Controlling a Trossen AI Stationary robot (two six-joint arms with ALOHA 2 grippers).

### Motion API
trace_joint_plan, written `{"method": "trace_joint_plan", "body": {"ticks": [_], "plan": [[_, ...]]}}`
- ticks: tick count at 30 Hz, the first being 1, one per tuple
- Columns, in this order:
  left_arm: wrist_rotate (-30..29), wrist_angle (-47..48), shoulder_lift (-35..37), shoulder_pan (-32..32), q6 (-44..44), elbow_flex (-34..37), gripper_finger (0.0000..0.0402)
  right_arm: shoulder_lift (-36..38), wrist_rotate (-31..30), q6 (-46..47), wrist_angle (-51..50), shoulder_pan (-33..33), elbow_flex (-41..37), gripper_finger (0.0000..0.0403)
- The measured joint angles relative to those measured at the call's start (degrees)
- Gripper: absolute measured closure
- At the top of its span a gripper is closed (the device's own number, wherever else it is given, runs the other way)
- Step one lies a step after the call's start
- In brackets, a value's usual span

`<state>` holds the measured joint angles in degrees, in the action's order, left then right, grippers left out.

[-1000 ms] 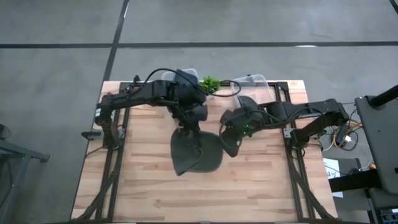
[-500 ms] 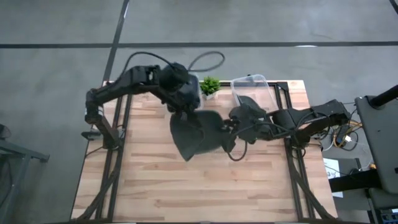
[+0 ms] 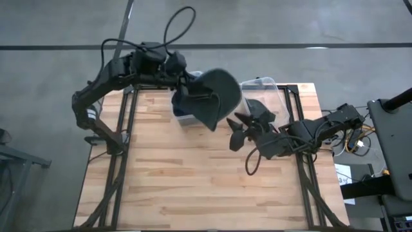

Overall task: Pick & Place hat
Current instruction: Put the gray cap into the right transparent bin

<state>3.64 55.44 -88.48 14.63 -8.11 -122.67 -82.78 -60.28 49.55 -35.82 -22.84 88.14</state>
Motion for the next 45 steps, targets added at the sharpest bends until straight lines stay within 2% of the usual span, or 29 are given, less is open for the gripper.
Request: {"method": "trace_joint_plan", "body": {"ticks": [5, 7, 13, 18, 29, 35, 40, 45], "plan": [[-1.0, -4.8, 0.6, 0.2, -0.9, 0.0, 0.0397, 0.0, -13.2, 1.7, 0.3, -2.6, -0.4, 0.0209], [-1.3, -5.6, 0.8, 0.2, -1.0, 0.0, 0.0397, 0.0, -16.6, 1.4, 0.8, -3.3, -0.4, 0.0209], [-2.7, -7.5, 0.8, 0.2, -0.6, 0.1, 0.0397, -0.3, -18.3, -4.4, 4.4, -3.3, -0.4, 0.0209], [-2.5, -8.0, 0.8, 0.2, -0.1, 0.1, 0.0397, -0.3, -22.7, -11.7, 9.4, -3.8, -0.4, 0.0209], [0.1, -11.3, 0.9, 0.2, 1.3, 0.1, 0.0397, -0.3, -21.9, -28.6, 25.5, -3.3, -0.3, 0.0209], [-0.4, -11.9, 0.9, 0.2, 3.0, 0.1, 0.0397, -0.6, -15.1, -41.3, 41.1, -3.3, -0.3, 0.0209], [-1.8, -11.6, 1.1, 0.5, 5.5, 0.1, 0.0397, -0.6, -14.4, -40.8, 42.5, -4.1, -0.2, 0.0209], [-0.3, -12.0, 1.2, 0.6, 5.0, 0.1, 0.0397, -0.8, -14.7, -40.7, 42.1, -4.0, -0.2, 0.0209]]}}
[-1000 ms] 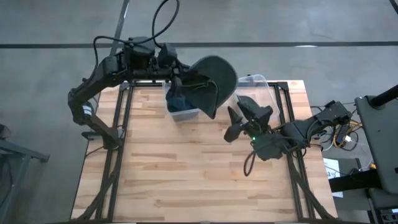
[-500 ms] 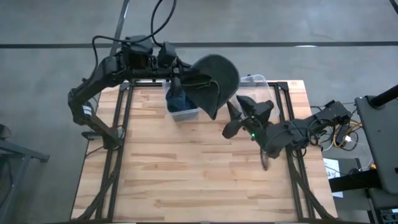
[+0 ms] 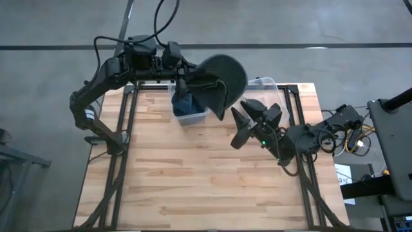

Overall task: Pick & Place hat
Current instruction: Put the gray cap into the right transparent bin

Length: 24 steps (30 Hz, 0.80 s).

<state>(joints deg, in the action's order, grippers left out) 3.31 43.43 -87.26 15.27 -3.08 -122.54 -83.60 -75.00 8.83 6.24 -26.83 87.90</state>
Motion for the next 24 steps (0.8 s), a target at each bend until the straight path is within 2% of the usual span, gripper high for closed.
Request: {"method": "trace_joint_plan", "body": {"ticks": [6, 11, 15, 19, 23, 24], "plan": [[0.0, 0.1, 0.4, 0.0, 0.0, -0.1, 0.0397, 0.0, -1.9, 1.0, 0.0, 0.6, 0.0, 0.0209], [0.0, -0.2, 1.0, 0.0, -0.5, -0.2, 0.0397, 0.2, -0.8, 1.7, 0.0, 2.8, 0.0, 0.0209], [0.5, 0.1, 1.0, 0.0, -0.6, -0.1, 0.0397, 0.2, 5.4, 3.8, 0.0, 6.0, 0.0, 0.0219], [0.5, 0.1, 1.0, 0.0, -0.6, -0.1, 0.0397, 0.6, 10.7, 5.5, 0.0, 9.0, 0.0, 0.0269], [1.1, 0.0, 1.1, 0.0, -0.6, -0.1, 0.0397, 1.4, 11.4, 4.1, -0.3, 9.7, -0.1, 0.0368], [1.4, -0.1, 1.2, -0.1, -0.6, -0.1, 0.0397, 1.8, 11.8, 3.8, -0.4, 9.7, -0.1, 0.0378]]}}
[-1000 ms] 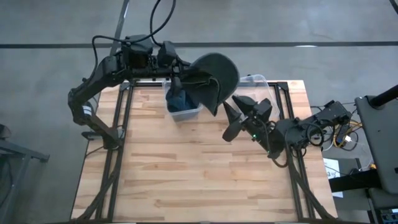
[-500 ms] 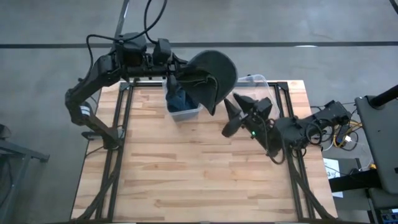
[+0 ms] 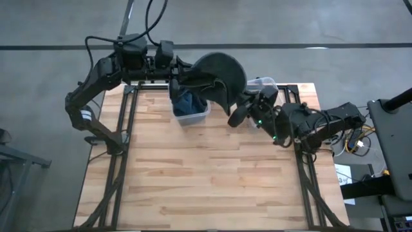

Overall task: Pick & Place hat
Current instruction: Put the gray cap into the right transparent bin

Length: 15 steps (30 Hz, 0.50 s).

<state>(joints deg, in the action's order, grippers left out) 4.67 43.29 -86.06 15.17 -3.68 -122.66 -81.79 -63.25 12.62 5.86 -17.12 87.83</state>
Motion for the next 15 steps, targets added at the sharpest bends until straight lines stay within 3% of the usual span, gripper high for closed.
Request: {"method": "trace_joint_plan", "body": {"ticks": [7, 15], "plan": [[0.5, 0.7, -0.5, 0.0, -3.0, 0.1, 0.0361, 5.0, 0.9, 4.6, -9.8, 0.0, 0.0, 0.0391], [-2.9, 2.7, 0.4, 0.2, -3.7, 0.1, 0.0334, 11.9, 0.8, 23.6, -31.8, -0.2, 0.0, 0.0392]]}}
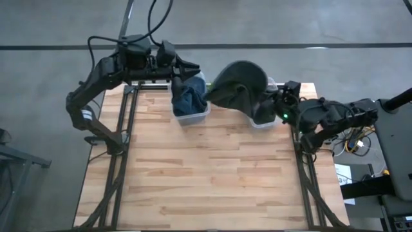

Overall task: Pick & Place hat
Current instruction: Put the gray cap into the right transparent bin

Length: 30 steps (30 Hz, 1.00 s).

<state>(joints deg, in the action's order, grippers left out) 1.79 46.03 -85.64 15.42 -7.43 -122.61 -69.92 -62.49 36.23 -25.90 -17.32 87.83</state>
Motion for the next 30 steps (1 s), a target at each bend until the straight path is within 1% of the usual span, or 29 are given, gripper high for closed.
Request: {"method": "trace_joint_plan", "body": {"ticks": [3, 7, 10, 12, 15, 20, 26, 30], "plan": [[-2.0, 0.5, 0.6, 0.0, 0.7, 0.0, 0.0332, 2.1, 0.0, 10.2, -11.2, 0.0, 0.0, 0.0393], [-2.2, 1.4, 1.4, 0.1, 1.9, 0.0, 0.0331, 4.3, -0.2, 23.4, -25.5, 1.3, 0.3, 0.0393], [-2.2, 2.0, 1.6, 0.1, 2.0, 0.0, 0.0331, 4.9, 3.1, 32.6, -36.6, 3.7, 1.6, 0.0393], [-2.1, 2.7, 1.6, 0.1, 2.0, 0.0, 0.0331, 4.8, 6.2, 36.0, -42.0, 5.7, 2.3, 0.0393], [-2.1, 3.7, 1.6, 0.1, 2.0, 0.0, 0.0331, 4.5, 10.6, 38.1, -47.0, 8.3, 2.8, 0.0393], [-1.9, 5.0, 1.5, 0.1, 2.0, 0.0, 0.0330, 4.5, 17.4, 38.4, -52.5, 13.3, 2.9, 0.0393], [-1.9, 6.4, 1.5, 0.1, 2.0, 0.0, 0.0330, 5.1, 21.7, 37.7, -57.1, 19.2, 3.9, 0.0392], [-1.9, 7.7, 1.5, 0.1, 2.0, 0.1, 0.0330, 4.9, 26.7, 36.5, -61.8, 25.0, 6.1, 0.0392]]}}
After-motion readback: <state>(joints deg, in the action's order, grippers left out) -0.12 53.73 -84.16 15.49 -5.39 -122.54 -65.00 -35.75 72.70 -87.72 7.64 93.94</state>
